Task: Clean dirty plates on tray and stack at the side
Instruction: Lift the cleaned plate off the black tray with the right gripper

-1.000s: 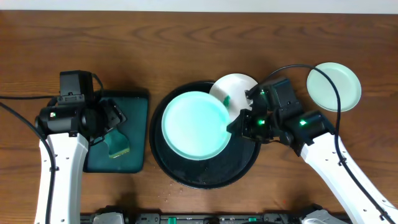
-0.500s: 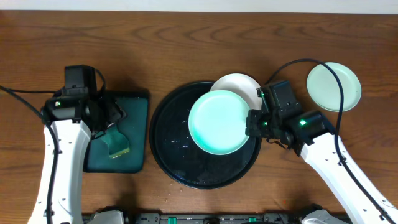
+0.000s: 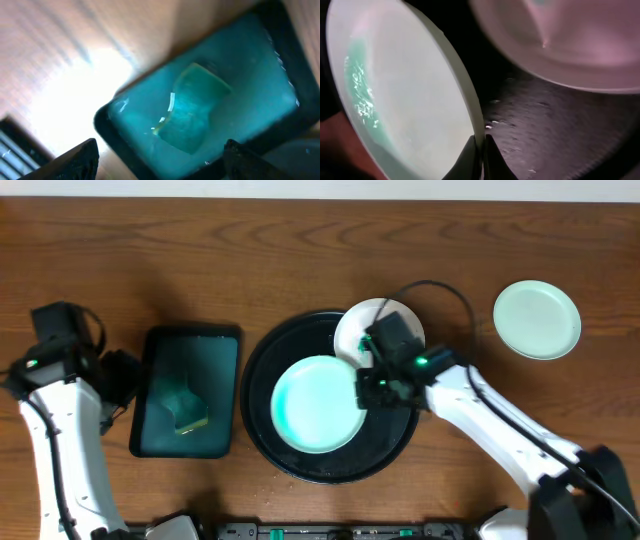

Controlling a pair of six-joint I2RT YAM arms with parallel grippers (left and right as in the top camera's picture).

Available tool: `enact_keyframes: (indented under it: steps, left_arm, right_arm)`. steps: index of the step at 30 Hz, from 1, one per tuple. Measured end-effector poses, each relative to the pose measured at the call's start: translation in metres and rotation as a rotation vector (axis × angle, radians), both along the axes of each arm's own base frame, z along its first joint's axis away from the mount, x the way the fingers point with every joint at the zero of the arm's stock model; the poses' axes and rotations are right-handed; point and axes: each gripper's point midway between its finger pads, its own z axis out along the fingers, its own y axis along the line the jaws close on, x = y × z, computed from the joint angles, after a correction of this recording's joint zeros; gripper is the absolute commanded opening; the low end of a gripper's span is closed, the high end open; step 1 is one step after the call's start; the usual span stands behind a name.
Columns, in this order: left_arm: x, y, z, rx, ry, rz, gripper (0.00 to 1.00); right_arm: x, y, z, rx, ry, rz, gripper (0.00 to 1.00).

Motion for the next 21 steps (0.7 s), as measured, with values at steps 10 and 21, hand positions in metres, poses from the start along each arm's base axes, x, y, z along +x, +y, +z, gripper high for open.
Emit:
enact_keyframes:
  steps: [10,21]
  left_arm:
    - [-0.026,0.033,-0.001,-0.019,0.014,0.205,0.80]
    - [-0.028,0.036,-0.001,-0.038,0.004,0.234,0.80]
  right_arm:
    - [0.046,0.078,0.061,0.098,-0.108,0.127,0.02]
    - [0.098,0.135,0.078,0.054,-0.159,0.209,0.02]
